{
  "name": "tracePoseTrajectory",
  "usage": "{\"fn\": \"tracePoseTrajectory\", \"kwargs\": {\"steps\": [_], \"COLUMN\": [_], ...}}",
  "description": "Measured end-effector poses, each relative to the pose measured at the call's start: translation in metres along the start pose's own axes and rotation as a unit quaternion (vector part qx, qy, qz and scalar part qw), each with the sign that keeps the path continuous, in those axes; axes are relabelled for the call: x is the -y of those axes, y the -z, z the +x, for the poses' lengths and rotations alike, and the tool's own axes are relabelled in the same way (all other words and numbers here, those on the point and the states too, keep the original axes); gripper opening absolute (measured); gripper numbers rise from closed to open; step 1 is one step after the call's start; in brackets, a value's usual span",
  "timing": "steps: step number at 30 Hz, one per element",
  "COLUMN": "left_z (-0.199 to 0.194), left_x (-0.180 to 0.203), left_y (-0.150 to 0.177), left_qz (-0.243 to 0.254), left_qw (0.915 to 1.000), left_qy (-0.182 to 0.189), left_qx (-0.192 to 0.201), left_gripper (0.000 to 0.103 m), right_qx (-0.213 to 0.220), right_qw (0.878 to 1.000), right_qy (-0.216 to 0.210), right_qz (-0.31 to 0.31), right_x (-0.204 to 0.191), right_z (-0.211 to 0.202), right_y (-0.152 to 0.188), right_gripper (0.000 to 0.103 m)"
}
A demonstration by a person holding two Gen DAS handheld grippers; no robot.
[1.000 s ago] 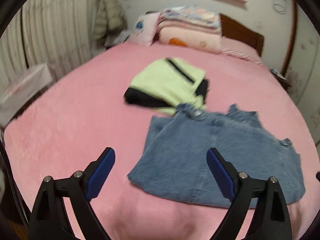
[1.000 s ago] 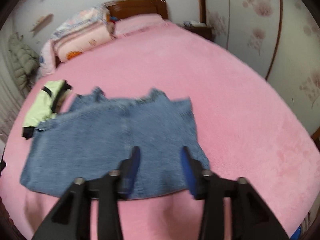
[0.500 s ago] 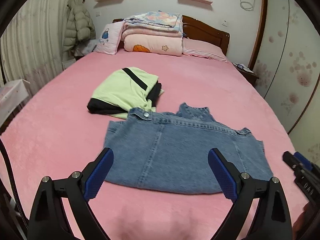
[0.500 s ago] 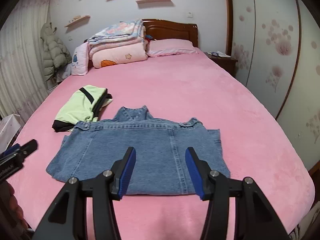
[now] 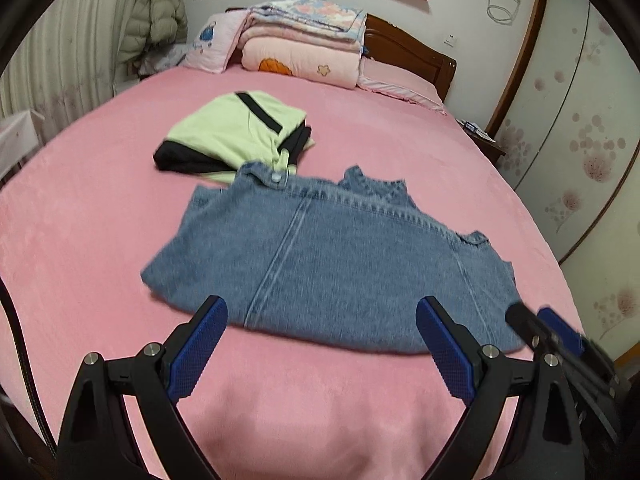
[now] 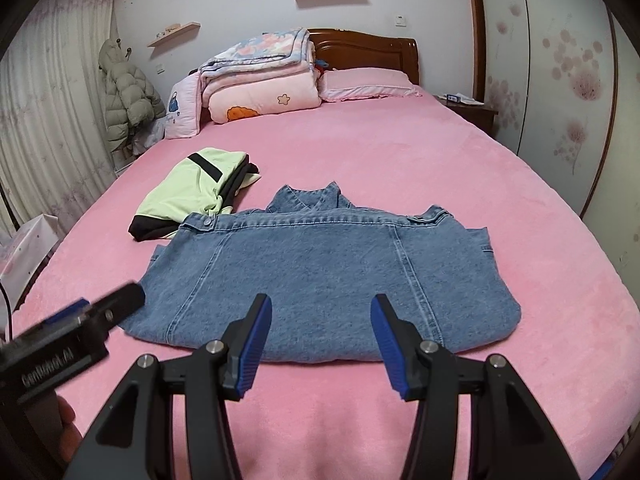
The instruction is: Fold large clothes
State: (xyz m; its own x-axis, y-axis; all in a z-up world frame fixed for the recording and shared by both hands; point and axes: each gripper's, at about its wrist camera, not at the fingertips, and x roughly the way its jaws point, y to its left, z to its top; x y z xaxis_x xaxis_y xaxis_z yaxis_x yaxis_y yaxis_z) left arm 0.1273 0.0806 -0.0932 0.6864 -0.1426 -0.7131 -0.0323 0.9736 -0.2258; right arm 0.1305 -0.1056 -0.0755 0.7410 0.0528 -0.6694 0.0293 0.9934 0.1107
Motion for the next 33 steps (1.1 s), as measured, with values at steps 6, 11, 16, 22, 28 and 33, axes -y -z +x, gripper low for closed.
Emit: {"fn": "tracePoseTrajectory", "kwargs": {"steps": [6, 11, 16, 22, 28, 33], "left_z": [0.027, 0.074, 0.115, 0.146, 0.162, 0.142], "left_x": [-0.042, -0.083, -0.113, -0.126, -0.131, -0.110], "left_y": [0.035, 0.057, 0.052, 0.020, -0.006, -0.020], "left_qz": [-0.055, -0.131, -0.189, -0.212, -0.247, -0.185], "left_qw": [0.9972, 0.9871, 0.9763, 0.9713, 0.9669, 0.9824], "left_qy": [0.030, 0.067, 0.096, 0.107, 0.062, 0.025], "left_qx": [-0.040, -0.063, -0.042, -0.018, -0.008, 0.011], "left_gripper": [0.095, 0.095, 0.095, 0.095, 0.028, 0.015], "right_qx": [-0.013, -0.028, -0.043, -0.052, -0.058, -0.044], "right_qw": [1.000, 0.999, 0.998, 0.998, 0.998, 0.998], "right_qy": [-0.013, -0.016, -0.016, -0.015, -0.008, 0.011], "right_qz": [-0.020, -0.023, -0.031, -0.029, -0.031, -0.036], "right_x": [-0.012, -0.020, -0.028, -0.029, -0.024, -0.017], "right_z": [0.014, 0.033, 0.053, 0.071, 0.088, 0.098], "right_y": [0.015, 0.028, 0.036, 0.037, 0.036, 0.025], "right_gripper": [0.052, 0.052, 0.052, 0.052, 0.052, 0.052]}}
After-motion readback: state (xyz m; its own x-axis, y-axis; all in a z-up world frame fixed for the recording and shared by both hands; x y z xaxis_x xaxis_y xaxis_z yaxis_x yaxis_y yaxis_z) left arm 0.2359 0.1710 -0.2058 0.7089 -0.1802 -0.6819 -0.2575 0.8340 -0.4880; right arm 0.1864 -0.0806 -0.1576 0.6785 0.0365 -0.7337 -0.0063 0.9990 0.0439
